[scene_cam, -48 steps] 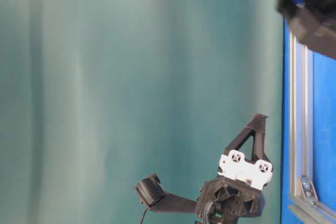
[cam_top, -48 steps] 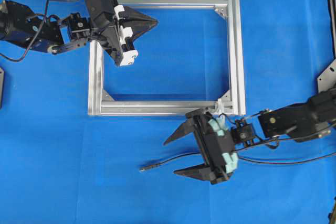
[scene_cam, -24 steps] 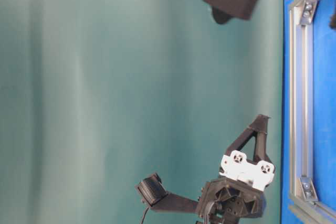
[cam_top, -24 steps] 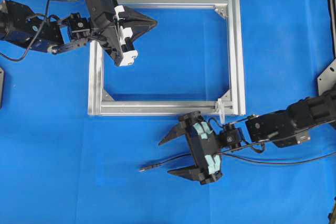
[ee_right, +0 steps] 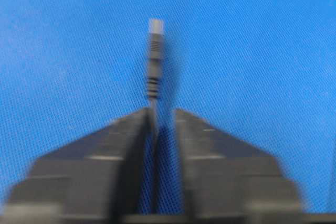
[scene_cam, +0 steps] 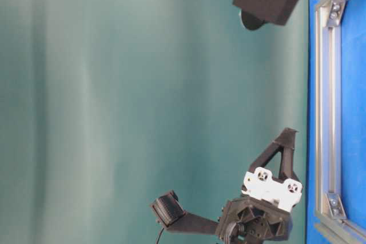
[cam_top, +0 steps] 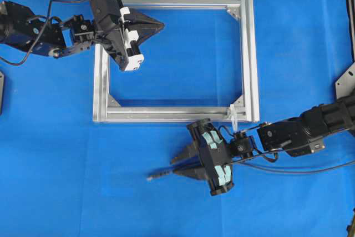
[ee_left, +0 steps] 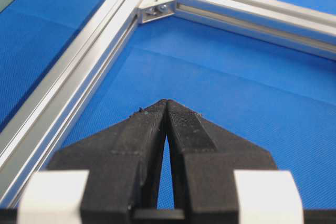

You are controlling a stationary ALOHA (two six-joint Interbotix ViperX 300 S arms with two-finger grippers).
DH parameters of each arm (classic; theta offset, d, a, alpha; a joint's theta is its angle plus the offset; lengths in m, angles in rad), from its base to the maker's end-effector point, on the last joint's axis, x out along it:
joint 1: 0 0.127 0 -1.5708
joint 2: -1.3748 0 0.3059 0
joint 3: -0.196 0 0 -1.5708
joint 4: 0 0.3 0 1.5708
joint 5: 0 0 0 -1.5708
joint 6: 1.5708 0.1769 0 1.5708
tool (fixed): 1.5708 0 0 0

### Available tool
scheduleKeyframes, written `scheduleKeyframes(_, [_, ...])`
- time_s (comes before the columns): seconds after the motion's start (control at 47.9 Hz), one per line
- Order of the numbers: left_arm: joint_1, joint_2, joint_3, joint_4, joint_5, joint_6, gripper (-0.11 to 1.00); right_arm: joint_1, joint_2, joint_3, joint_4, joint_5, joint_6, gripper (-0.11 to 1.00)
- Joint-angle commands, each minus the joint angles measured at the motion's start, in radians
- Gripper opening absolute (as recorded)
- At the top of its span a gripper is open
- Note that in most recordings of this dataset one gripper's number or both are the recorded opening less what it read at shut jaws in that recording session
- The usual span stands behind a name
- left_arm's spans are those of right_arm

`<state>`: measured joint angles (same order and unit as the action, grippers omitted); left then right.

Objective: Insert the wire through the string loop located on the right side.
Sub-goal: 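Close the right gripper on the cable just behind the USB plug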

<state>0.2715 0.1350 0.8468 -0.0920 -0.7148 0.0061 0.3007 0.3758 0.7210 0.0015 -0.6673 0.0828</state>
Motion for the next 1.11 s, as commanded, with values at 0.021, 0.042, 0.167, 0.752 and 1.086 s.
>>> scheduleKeyframes(0.021, [0.000, -0.032, -0.008, 0.003, -0.005, 0.000, 0.00, 0.000, -0.018, -0.011, -0.003, -0.003, -0.002, 0.00])
scheduleKeyframes(0.042, [-0.002, -0.032, -0.008, 0.002, -0.006, 0.002, 0.00, 0.000, -0.018, -0.009, -0.003, -0.003, -0.003, -0.02])
scheduleKeyframes(0.167, [-0.002, -0.032, -0.008, 0.003, -0.005, 0.000, 0.00, -0.002, -0.021, -0.008, -0.005, -0.003, -0.003, -0.04])
scheduleKeyframes(0.752, [0.000, -0.034, -0.008, 0.003, -0.005, -0.008, 0.00, -0.002, -0.275, -0.014, -0.005, 0.258, -0.002, -0.04])
scheduleKeyframes(1.086, [-0.002, -0.032, -0.011, 0.003, -0.005, -0.008, 0.00, 0.000, -0.288, -0.017, -0.005, 0.279, 0.002, -0.04])
